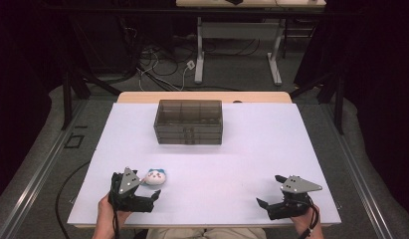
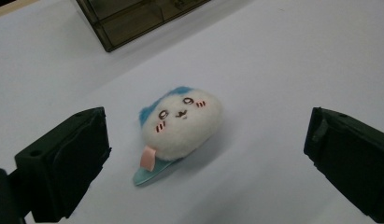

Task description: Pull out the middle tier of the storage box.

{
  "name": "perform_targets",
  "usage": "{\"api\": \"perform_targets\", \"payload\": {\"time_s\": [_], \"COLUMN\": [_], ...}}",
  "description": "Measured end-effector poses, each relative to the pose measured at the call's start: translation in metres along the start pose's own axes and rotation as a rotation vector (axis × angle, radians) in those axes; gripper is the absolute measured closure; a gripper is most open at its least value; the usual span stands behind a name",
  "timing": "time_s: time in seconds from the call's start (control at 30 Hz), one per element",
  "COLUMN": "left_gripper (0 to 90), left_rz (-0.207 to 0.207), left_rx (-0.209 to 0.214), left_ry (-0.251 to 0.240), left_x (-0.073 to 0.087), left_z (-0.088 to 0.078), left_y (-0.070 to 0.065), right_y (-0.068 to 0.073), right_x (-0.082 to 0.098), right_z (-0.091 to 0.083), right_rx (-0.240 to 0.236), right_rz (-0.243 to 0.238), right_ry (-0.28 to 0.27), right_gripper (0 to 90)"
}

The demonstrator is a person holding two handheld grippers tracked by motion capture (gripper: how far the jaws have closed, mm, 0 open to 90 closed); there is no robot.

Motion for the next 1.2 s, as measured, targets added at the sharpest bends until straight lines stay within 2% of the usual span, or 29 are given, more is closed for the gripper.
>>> {"api": "perform_targets", "payload": {"time_s": [0.37, 0.47, 0.77, 0.97, 1.1, 1.2], "left_gripper": [0.1, 0.2, 0.0, 0.0, 0.0, 0.0], "left_rz": [0.007, 0.014, 0.017, -0.008, -0.014, -0.034], "left_rx": [-0.011, -0.002, 0.001, 0.002, -0.009, 0.0], "left_ry": [0.012, 0.036, 0.046, 0.066, 0.084, 0.098], "left_x": [-0.019, -0.027, -0.042, -0.047, -0.052, -0.056], "left_z": [0.012, 0.022, 0.039, 0.051, 0.064, 0.073], "left_y": [-0.001, 0.0, -0.002, 0.0, 0.003, 0.005], "right_y": [0.0, 0.0, 0.0, -0.001, 0.0, 0.0], "right_x": [0.0, 0.0, 0.001, 0.0, 0.0, 0.0], "right_z": [0.001, 0.001, 0.002, 0.001, 0.0, 0.0], "right_rx": [-0.001, 0.001, 0.003, 0.005, 0.007, 0.007], "right_rz": [-0.005, -0.003, 0.0, -0.005, 0.006, 0.003], "right_ry": [0.004, 0.001, 0.0, 0.004, -0.003, -0.002], "right_gripper": [0.4, 0.4, 0.4, 0.4, 0.4, 0.4]}}
Point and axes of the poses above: each handheld gripper's, and its own axes: z roughly forward along the jaws, x roughly out of its underside, y roughly to its left, the point moved 3 cm from there along z, roughly forward along the jaws, and after that the axes turned 7 degrees about -y, right-handed, at the moved point
